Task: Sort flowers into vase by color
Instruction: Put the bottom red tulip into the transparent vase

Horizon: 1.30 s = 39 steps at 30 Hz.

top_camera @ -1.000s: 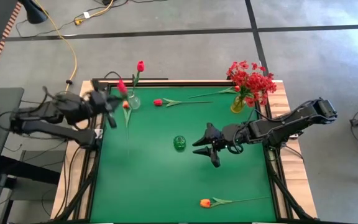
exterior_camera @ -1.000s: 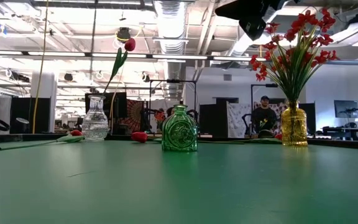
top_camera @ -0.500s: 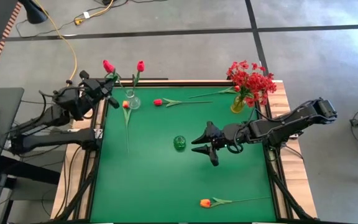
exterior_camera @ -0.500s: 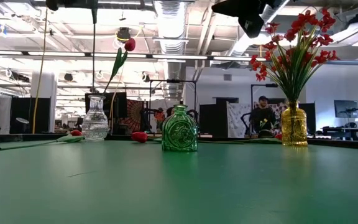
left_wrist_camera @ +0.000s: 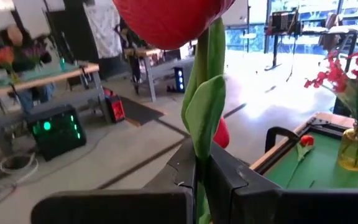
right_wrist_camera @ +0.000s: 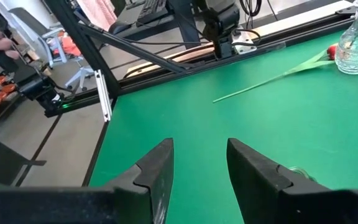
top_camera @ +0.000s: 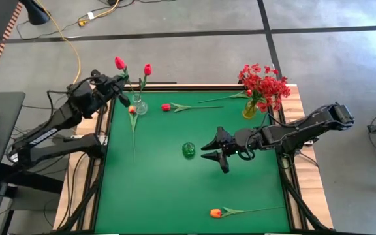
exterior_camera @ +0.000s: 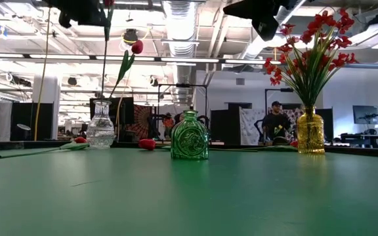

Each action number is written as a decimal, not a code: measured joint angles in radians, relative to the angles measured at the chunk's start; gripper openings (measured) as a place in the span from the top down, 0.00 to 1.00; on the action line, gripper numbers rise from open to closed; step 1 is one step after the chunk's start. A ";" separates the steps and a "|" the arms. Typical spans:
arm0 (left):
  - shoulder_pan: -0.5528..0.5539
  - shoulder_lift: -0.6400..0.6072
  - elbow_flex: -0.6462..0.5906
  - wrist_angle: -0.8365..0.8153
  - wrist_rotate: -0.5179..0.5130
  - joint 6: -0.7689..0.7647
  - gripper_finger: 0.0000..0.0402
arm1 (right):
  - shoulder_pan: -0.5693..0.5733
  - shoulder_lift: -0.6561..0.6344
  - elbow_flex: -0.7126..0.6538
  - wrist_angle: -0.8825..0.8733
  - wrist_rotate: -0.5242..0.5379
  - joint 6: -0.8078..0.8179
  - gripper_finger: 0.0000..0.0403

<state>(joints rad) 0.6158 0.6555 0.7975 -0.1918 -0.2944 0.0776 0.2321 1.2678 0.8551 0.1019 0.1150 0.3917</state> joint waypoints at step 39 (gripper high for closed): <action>0.225 0.097 -0.207 0.053 0.104 -0.249 0.88 | -0.019 0.000 0.000 -0.020 -0.002 -0.008 0.57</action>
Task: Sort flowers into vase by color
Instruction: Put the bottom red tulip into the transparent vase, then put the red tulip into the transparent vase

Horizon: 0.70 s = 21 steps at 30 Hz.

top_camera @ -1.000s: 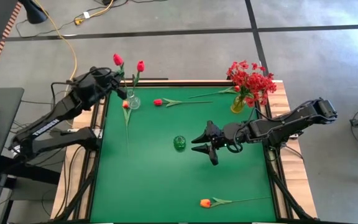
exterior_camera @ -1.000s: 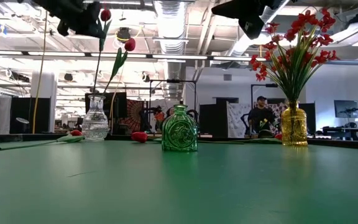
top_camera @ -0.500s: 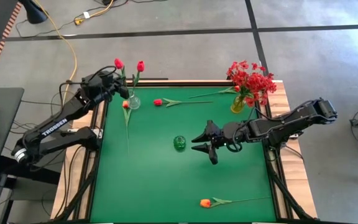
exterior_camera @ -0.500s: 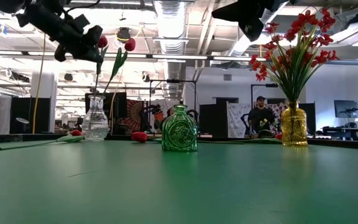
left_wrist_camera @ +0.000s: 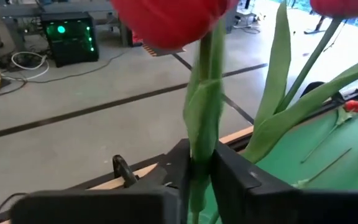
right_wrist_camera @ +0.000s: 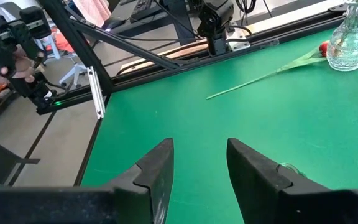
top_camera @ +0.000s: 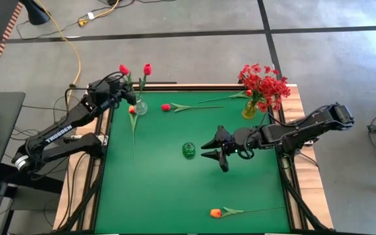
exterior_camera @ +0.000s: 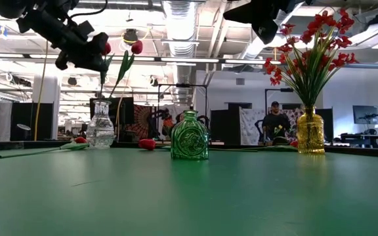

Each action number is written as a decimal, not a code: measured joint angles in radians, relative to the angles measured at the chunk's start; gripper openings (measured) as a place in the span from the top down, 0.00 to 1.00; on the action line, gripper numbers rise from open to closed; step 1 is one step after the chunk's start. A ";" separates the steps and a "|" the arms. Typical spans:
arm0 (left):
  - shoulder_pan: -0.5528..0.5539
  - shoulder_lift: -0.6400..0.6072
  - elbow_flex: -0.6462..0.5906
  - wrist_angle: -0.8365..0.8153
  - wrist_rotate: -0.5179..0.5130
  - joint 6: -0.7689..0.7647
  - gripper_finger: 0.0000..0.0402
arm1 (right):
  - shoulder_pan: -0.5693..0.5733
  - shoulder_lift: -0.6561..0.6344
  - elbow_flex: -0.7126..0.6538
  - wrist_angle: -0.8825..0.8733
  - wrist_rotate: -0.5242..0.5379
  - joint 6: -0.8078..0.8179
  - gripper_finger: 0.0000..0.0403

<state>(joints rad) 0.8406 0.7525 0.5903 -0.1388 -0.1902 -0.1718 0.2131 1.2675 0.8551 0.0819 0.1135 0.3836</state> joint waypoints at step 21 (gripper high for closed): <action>0.000 -0.045 0.000 -0.052 0.082 0.017 0.55 | 0.002 0.000 0.000 0.000 -0.007 0.001 0.57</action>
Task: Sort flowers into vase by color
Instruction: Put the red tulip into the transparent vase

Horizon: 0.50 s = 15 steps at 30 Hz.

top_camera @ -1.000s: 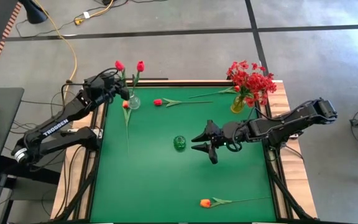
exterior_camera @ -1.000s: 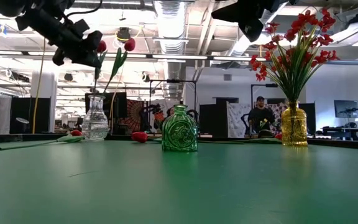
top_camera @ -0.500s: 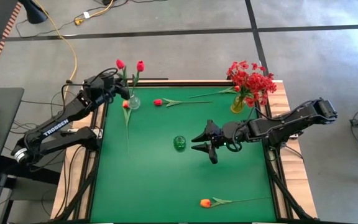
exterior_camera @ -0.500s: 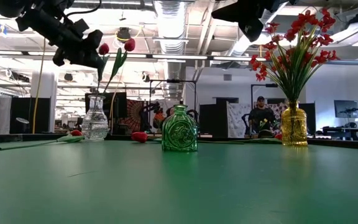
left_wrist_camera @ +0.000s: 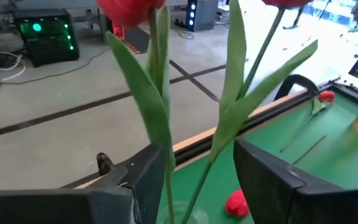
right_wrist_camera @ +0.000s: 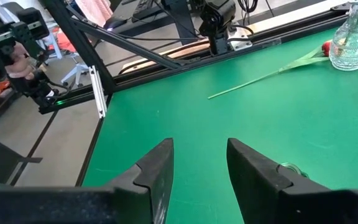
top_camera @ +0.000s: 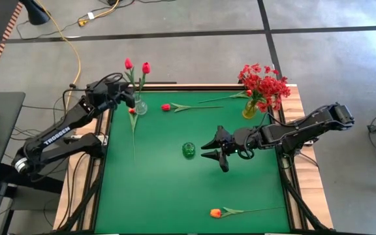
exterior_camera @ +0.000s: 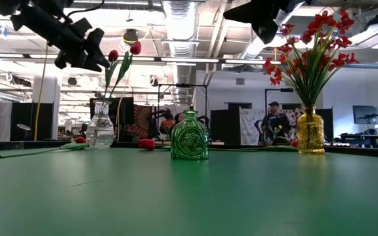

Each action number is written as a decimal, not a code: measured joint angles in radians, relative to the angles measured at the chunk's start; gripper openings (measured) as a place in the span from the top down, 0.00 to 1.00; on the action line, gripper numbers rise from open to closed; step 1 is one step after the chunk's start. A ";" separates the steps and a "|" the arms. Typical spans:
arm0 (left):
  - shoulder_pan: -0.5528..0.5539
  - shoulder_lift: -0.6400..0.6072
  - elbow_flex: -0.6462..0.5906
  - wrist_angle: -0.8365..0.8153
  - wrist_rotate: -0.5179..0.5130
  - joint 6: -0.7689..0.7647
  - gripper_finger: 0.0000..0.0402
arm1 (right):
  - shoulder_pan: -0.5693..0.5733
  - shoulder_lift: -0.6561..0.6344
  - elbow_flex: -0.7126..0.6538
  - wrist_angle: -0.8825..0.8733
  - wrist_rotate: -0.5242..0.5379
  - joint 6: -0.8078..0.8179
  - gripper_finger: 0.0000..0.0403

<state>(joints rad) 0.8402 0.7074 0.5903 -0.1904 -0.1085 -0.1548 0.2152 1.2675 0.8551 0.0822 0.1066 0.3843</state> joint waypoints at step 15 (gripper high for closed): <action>-0.218 -0.138 0.000 -0.162 0.184 -0.096 0.53 | -0.040 0.000 0.000 0.021 -0.015 0.000 0.57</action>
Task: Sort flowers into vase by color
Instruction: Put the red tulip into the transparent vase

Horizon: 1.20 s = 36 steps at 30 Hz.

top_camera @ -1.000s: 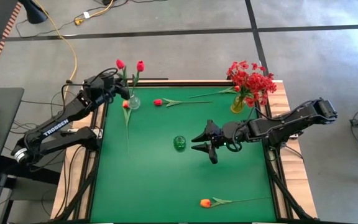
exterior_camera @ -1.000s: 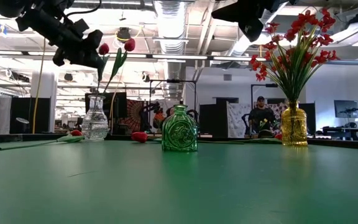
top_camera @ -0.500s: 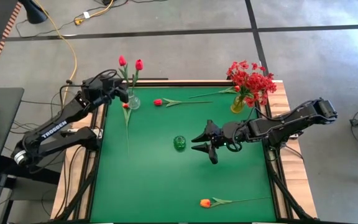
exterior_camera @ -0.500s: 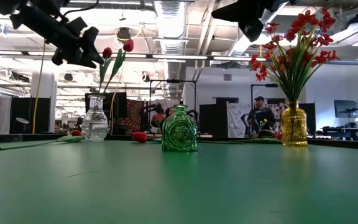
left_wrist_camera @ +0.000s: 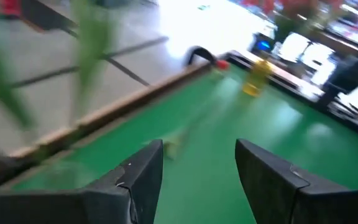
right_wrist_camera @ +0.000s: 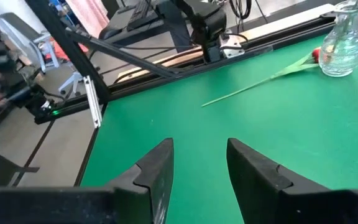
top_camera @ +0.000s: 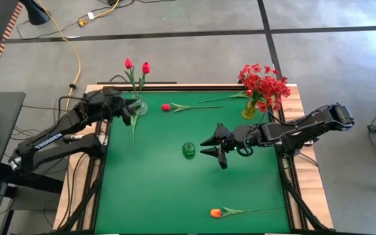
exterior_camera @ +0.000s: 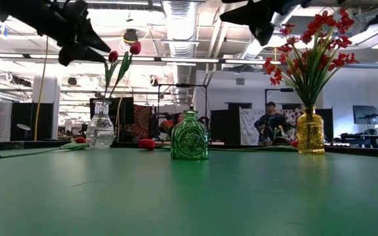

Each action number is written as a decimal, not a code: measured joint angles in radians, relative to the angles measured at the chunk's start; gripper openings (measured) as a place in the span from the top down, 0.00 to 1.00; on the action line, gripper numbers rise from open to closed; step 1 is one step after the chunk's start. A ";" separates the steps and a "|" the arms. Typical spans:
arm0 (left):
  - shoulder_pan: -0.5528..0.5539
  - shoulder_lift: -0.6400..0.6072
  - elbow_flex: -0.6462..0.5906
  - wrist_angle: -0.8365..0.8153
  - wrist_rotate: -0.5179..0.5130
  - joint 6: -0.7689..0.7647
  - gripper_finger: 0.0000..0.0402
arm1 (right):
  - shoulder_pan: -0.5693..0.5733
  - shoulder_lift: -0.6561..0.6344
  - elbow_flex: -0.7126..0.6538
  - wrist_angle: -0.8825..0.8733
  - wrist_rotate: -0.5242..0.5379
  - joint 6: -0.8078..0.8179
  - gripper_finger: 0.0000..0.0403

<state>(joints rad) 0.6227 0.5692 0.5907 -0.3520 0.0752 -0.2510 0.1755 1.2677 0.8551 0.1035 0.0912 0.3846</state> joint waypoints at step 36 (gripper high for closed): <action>-0.455 1.126 0.729 0.029 -0.321 0.483 0.53 | 0.057 0.001 0.000 -0.088 -0.022 0.170 0.57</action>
<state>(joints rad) 0.1673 1.6957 1.3196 -0.3229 -0.2457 0.2320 0.2326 1.2682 0.8555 0.0159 0.0690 0.5547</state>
